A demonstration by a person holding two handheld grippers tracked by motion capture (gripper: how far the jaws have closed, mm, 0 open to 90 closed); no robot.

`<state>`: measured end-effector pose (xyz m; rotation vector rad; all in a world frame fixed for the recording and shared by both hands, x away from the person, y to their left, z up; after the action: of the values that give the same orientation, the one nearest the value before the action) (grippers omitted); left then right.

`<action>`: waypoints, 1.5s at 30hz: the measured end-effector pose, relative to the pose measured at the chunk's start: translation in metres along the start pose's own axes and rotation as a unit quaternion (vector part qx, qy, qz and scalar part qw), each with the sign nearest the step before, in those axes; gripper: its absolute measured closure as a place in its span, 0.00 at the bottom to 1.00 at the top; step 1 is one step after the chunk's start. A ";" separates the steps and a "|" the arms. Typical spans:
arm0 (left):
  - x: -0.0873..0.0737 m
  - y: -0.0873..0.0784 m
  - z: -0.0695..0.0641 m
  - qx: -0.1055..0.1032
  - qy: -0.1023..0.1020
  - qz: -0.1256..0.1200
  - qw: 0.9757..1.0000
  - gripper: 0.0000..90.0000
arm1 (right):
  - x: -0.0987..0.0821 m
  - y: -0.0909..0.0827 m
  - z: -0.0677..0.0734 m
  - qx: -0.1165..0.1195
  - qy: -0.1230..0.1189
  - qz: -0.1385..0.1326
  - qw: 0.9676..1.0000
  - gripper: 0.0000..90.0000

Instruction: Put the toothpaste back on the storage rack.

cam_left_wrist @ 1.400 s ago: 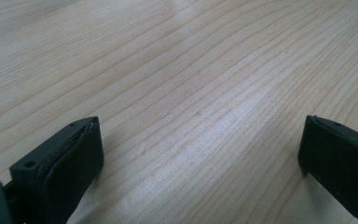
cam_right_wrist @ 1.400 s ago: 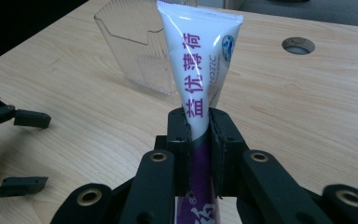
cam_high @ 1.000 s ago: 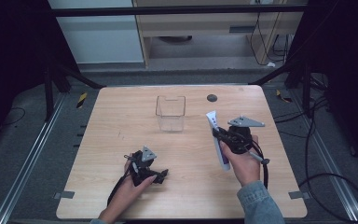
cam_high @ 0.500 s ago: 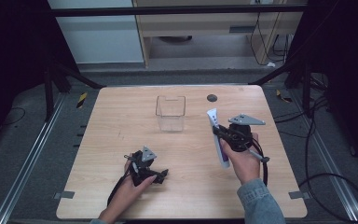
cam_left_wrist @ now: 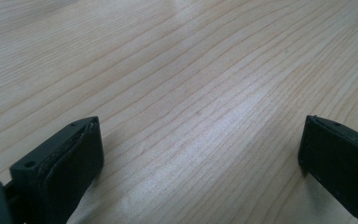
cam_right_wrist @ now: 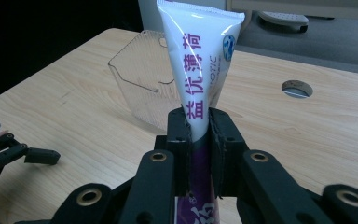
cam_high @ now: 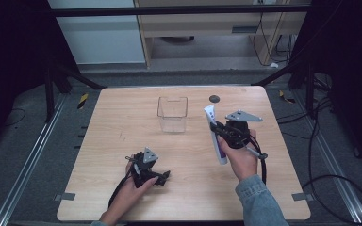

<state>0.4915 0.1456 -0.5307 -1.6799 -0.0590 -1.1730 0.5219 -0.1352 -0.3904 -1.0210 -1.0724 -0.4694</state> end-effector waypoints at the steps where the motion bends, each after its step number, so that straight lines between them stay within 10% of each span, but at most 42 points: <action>1: 0.000 0.000 0.000 0.000 0.000 0.000 1.000 0.00 | 0.000 0.002 0.001 0.000 0.001 0.002 1.000 0.89; 45: 0.000 0.000 0.000 0.000 -0.001 -0.001 1.000 0.00 | 0.092 0.078 0.059 0.020 -0.052 -0.032 0.998 0.89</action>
<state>0.4915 0.1455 -0.5307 -1.6811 -0.0614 -1.1719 0.5920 -0.0330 -0.3381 -0.9869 -1.2054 -0.4489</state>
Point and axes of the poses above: each handheld gripper's, and its own axes: y roughly forward along the jaws, x roughly out of its top, z roughly to its left, the point moved 3 cm from there along y, roughly forward along the jaws
